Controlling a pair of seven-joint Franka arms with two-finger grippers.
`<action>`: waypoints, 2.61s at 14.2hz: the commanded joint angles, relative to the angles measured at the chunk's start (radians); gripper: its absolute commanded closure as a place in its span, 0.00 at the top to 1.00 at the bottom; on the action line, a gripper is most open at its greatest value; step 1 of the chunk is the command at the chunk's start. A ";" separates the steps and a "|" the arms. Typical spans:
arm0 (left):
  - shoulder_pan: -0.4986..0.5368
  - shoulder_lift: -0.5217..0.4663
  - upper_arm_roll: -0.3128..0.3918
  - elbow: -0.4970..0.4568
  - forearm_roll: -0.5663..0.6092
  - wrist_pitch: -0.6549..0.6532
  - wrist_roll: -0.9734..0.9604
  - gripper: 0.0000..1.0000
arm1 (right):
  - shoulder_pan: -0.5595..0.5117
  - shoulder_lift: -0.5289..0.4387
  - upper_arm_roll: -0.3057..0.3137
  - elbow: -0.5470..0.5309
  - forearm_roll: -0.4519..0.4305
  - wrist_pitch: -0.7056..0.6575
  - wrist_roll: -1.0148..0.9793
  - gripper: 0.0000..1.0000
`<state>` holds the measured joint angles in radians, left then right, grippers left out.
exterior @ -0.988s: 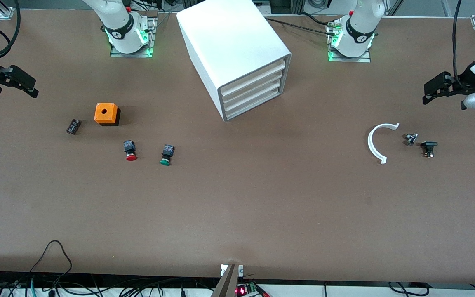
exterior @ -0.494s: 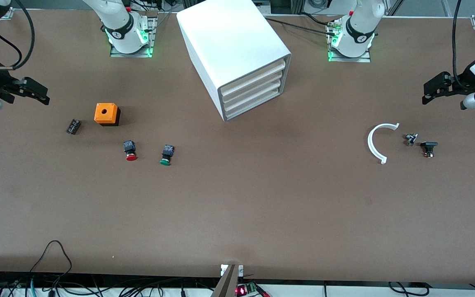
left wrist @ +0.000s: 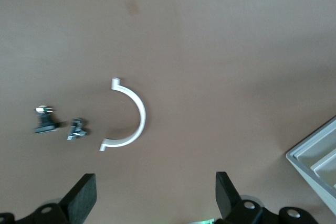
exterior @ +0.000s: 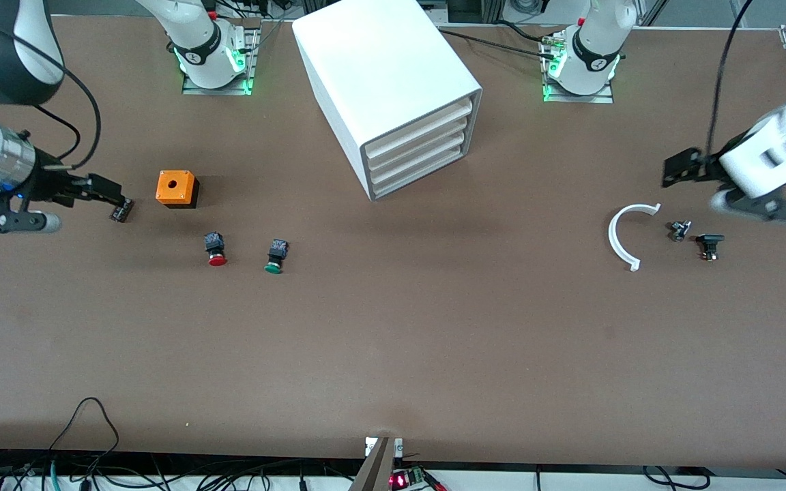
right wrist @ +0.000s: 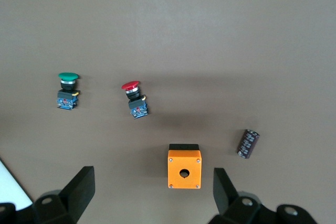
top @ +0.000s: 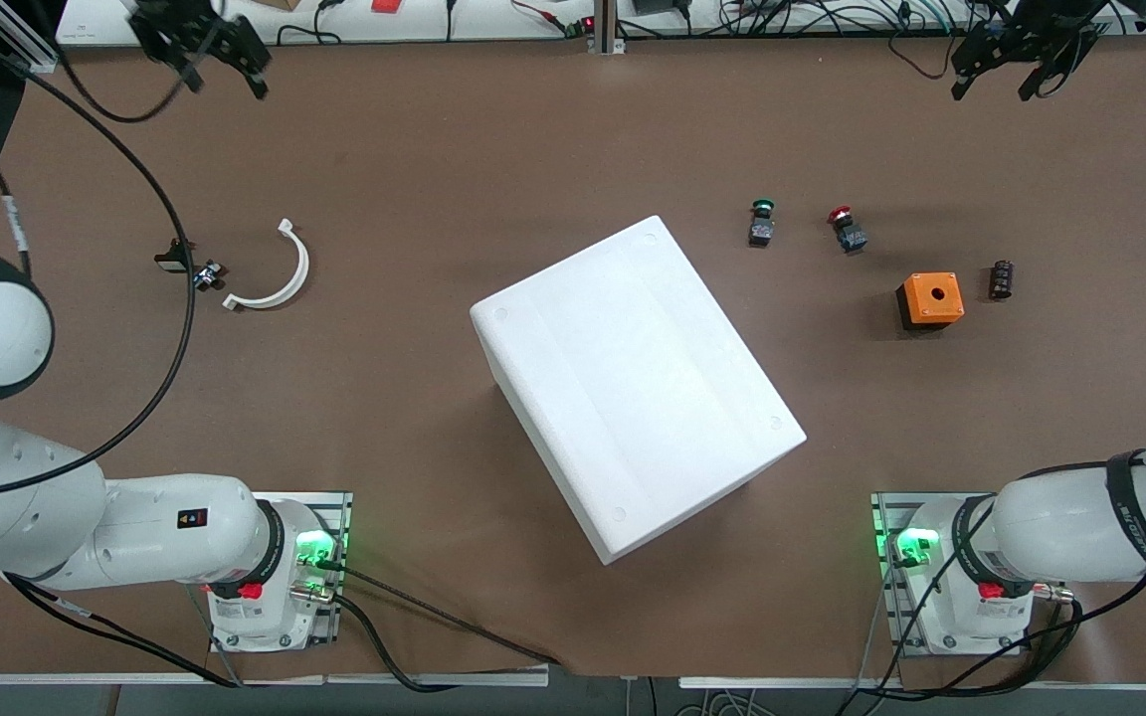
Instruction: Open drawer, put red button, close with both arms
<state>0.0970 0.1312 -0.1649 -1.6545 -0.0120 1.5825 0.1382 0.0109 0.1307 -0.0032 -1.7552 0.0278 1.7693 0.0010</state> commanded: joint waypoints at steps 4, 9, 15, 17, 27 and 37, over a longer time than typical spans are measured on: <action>-0.019 0.131 -0.007 -0.048 -0.122 0.017 0.046 1.00 | 0.047 0.110 -0.001 0.013 0.017 0.093 0.004 1.00; -0.032 0.229 -0.008 -0.209 -0.513 0.103 0.149 1.00 | 0.054 0.124 -0.001 0.014 0.015 0.130 0.007 1.00; -0.072 0.295 -0.139 -0.395 -0.833 0.246 0.348 1.00 | 0.052 0.121 -0.003 0.016 0.014 0.148 0.008 1.00; -0.072 0.321 -0.182 -0.436 -0.942 0.258 0.395 1.00 | 0.055 0.116 -0.001 0.031 0.006 0.127 -0.004 1.00; -0.115 0.349 -0.291 -0.561 -1.164 0.333 0.446 0.90 | 0.073 0.132 -0.001 0.065 0.011 0.125 0.005 1.00; -0.115 0.346 -0.308 -0.587 -1.183 0.385 0.455 0.08 | 0.150 0.319 -0.001 0.056 0.014 0.301 0.007 1.00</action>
<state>-0.0189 0.4821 -0.4714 -2.2330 -1.1801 1.9217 0.5603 0.1533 0.4114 0.0003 -1.7074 0.0286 2.0451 0.0044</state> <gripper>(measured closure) 0.529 0.000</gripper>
